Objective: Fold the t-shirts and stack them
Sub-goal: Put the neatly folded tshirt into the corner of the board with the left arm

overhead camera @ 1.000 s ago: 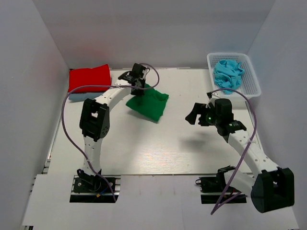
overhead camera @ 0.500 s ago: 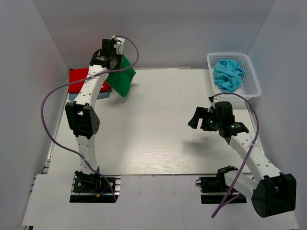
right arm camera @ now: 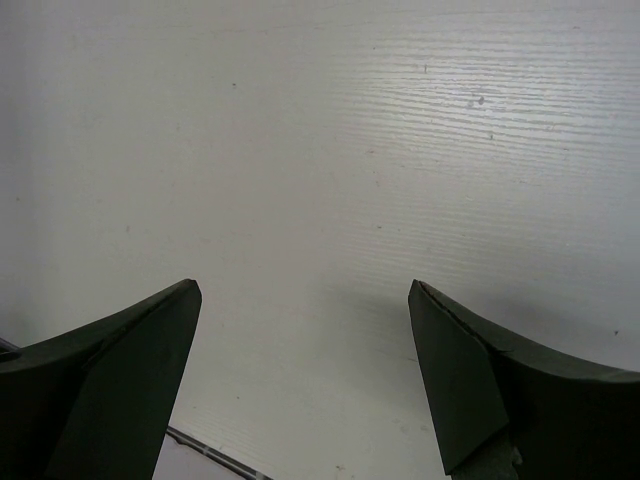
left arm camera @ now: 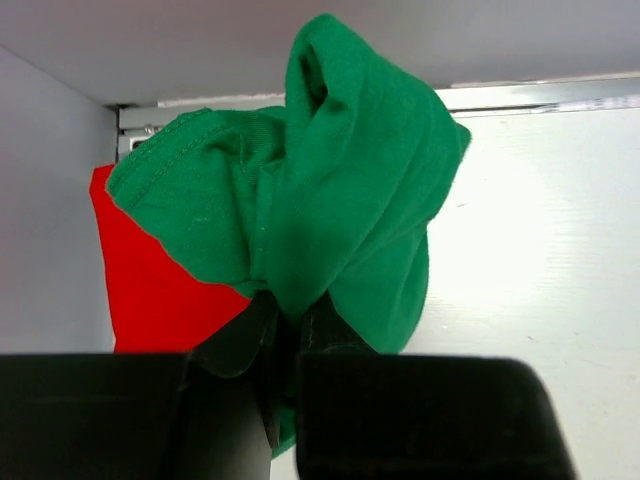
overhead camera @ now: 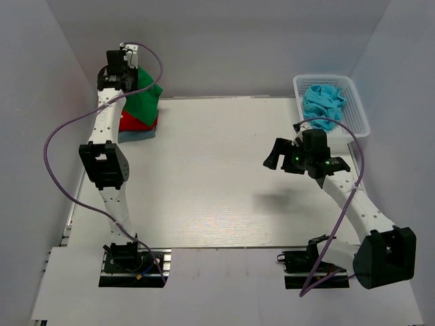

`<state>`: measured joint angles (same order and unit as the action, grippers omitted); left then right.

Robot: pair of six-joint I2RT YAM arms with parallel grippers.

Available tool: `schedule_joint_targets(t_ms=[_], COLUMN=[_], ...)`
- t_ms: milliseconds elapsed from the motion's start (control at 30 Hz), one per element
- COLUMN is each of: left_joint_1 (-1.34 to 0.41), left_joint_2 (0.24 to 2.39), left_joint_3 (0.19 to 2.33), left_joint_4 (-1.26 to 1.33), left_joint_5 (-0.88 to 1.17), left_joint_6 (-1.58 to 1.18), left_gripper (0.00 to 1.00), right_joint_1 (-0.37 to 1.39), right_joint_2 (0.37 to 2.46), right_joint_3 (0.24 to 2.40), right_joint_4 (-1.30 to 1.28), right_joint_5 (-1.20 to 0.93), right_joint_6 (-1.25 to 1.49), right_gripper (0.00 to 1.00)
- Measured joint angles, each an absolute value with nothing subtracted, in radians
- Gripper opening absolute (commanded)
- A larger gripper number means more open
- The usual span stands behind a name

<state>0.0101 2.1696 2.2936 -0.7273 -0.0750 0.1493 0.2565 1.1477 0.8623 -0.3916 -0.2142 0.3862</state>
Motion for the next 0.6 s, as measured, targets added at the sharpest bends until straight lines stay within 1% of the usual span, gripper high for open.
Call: schedule_joint_targets(t_ms=[267, 400, 433, 467, 500, 533, 600], left_joint_1=[0.114, 0.156, 0.166, 0.176, 0.183, 0.189, 0.196], left_joint_2=[2.297, 2.319, 2.319, 2.319, 2.319, 2.319, 2.319], left_joint_3=[2.297, 2.297, 2.297, 2.297, 2.297, 2.297, 2.297], left_joint_4=[-0.698, -0.683, -0.678, -0.670, -0.662, -0.653, -0.642], left_joint_5=[-0.007, 0.003, 0.005, 0.006, 0.003, -0.004, -0.030], left_joint_6=[0.112, 0.098, 0.096, 0.094, 0.096, 0.089, 0.076], left_gripper=[0.00, 0.00, 0.08, 0.60, 0.98, 1.00, 1.00], right_joint_1=[0.257, 0.257, 0.257, 0.257, 0.257, 0.257, 0.257], right_joint_2=[1.216, 1.261, 1.272, 1.285, 1.297, 1.311, 1.340], right_joint_3=[0.967, 0.988, 0.991, 0.993, 0.996, 1.003, 1.023], right_joint_4=[-0.420, -0.420, -0.422, -0.422, -0.424, -0.429, -0.442], right_joint_5=[-0.180, -0.179, -0.182, -0.183, -0.183, -0.184, -0.185], right_joint_6=[0.382, 0.381, 0.381, 0.381, 0.381, 0.380, 0.368], right_gripper=[0.90, 0.90, 0.90, 0.90, 0.90, 0.90, 0.90])
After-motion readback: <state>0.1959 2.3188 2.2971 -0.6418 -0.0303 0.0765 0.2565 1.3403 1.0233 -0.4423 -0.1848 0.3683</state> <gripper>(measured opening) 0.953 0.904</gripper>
